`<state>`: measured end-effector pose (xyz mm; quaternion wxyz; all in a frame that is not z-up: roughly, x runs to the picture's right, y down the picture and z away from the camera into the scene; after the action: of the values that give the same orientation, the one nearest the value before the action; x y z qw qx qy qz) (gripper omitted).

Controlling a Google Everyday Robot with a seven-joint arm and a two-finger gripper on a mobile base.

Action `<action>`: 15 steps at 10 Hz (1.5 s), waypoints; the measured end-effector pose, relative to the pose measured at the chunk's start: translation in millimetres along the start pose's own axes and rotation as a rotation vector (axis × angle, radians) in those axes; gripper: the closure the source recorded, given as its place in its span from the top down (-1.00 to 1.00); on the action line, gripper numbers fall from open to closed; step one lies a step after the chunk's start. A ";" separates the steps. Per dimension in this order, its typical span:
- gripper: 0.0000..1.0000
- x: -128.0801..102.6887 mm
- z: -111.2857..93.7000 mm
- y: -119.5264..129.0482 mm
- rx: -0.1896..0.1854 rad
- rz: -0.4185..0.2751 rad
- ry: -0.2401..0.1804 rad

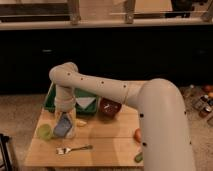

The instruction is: Place sponge in paper cup

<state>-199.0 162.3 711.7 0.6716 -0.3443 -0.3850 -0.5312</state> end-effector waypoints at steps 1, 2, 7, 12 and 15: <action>-0.62 1.0 0.0 0.0 -0.001 0.001 -0.001; -0.46 1.8 0.1 0.3 -0.002 -0.001 -0.001; 0.54 4.2 9.8 0.5 -0.047 -0.022 0.051; 0.60 6.8 13.3 0.3 -0.068 -0.019 0.096; 0.60 6.4 7.0 2.5 -0.054 -0.014 0.101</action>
<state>-196.7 166.0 720.4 0.6769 -0.3321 -0.3386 -0.5629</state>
